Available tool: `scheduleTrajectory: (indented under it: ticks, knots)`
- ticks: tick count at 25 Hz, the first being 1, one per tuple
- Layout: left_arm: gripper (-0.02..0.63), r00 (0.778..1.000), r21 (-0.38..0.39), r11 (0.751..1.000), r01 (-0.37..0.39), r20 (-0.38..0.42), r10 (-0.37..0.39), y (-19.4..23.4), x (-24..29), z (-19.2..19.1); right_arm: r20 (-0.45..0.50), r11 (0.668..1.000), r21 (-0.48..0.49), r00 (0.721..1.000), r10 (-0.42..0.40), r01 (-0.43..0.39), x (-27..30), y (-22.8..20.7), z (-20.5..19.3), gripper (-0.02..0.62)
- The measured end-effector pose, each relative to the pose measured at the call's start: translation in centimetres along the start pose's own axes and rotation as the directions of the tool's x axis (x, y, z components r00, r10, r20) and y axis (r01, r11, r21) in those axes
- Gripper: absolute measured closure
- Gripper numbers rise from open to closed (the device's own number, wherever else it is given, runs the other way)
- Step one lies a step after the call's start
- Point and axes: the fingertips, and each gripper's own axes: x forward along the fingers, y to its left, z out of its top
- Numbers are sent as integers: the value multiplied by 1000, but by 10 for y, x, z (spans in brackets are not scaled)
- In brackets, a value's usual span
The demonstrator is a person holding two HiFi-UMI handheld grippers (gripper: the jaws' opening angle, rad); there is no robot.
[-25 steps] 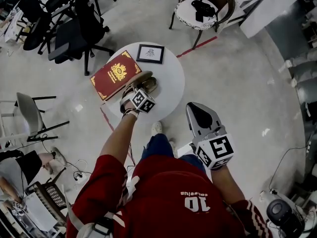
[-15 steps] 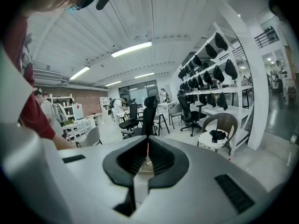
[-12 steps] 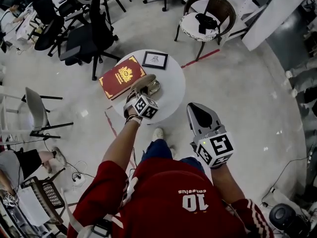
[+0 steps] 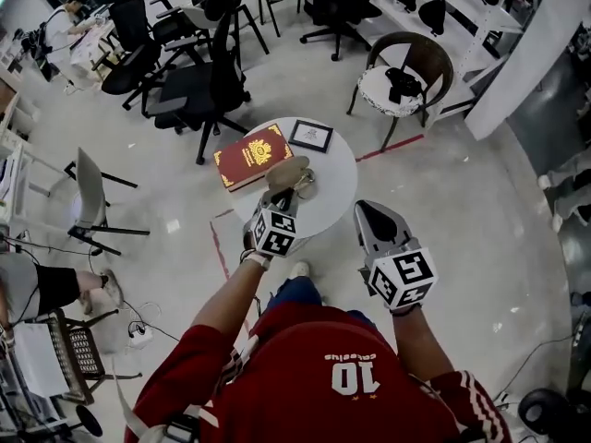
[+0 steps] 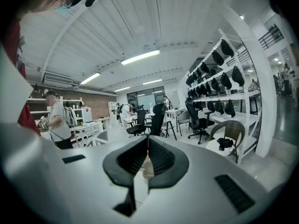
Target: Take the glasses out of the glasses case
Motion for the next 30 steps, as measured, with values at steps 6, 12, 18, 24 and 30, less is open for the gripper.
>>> scheduleTrajectory:
  ticks: [6,12,18,24,30]
  knots:
    - [584,989,-190,982,-19,142,46,6,-65,33,9,1000,-12,1000,21,-21,-17,6,4,577]
    - [584,959,-284,958,30,278,53,4,-129,72,34,1000,-20,999,18,-17,-30,5,19,577]
    - [584,916,-345,938,41,387,102,6,-189,81,77,999,-30,996,36,-33,-38,13,31,577]
    - [584,876,-382,924,-19,439,199,25,-236,83,95,999,-26,994,50,-48,-43,19,35,577]
    - [584,819,-401,912,-86,492,294,44,-270,91,111,998,-30,992,66,-63,-45,28,37,577]
